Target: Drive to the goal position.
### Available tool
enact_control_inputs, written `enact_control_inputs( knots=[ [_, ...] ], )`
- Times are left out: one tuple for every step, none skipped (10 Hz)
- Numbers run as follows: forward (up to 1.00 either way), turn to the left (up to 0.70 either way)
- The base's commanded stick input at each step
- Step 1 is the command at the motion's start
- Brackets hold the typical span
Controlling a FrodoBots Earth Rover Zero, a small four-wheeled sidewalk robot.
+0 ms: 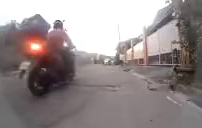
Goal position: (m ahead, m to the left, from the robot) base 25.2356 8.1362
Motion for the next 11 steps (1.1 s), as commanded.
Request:
enact_control_inputs(
  knots=[
    [1.00, 0.00],
    [1.00, 0.00],
    [1.00, 0.00],
    [1.00, 0.00],
    [1.00, 0.00],
    [1.00, 0.00],
    [1.00, 0.00],
    [1.00, 0.00],
    [1.00, 0.00],
    [1.00, 0.00],
    [1.00, 0.00]
  ],
)
